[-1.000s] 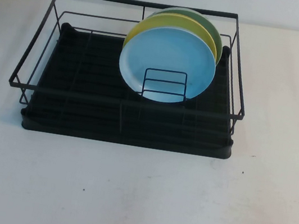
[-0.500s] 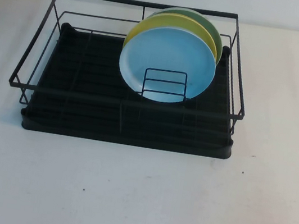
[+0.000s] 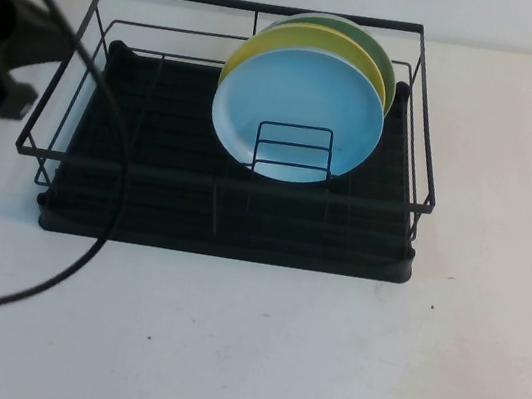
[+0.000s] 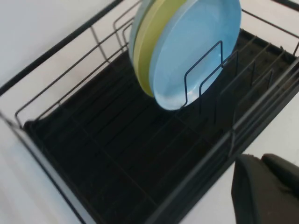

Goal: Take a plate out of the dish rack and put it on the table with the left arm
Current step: Grasp the plate from the shelf

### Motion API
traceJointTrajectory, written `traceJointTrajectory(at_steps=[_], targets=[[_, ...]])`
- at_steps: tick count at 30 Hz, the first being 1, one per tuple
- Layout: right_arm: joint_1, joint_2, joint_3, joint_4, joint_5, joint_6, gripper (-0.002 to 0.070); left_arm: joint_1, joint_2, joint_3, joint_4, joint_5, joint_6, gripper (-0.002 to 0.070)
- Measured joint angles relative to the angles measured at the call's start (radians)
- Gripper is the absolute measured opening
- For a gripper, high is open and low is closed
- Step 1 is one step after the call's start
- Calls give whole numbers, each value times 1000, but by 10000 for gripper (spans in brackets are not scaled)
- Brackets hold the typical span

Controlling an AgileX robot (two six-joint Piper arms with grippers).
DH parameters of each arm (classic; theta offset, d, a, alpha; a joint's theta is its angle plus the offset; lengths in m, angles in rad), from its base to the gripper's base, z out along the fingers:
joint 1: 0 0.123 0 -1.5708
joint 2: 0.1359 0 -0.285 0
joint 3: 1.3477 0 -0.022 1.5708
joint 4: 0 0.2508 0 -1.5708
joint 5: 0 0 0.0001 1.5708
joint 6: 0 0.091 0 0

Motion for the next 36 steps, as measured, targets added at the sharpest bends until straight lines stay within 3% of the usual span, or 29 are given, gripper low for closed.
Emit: traceJointTrajectory(at_steps=[7,13,16,20,23,36], targets=[[0,0,0,0,0,0,-20,-96,260,-235,58,16,168,-4],[0,0,0,0,0,0,-20,-191,380,-326,106,-45,206,5],[0,0,0,0,0,0,-20,-218,424,-337,116,-57,239,90],[0,0,0,0,0,0,-20,-258,477,-337,118,-80,310,326],[0,0,0,0,0,0,-20,-292,511,-337,114,-128,335,423],[0,0,0,0,0,0,-20,-337,638,-337,78,-395,358,450]])
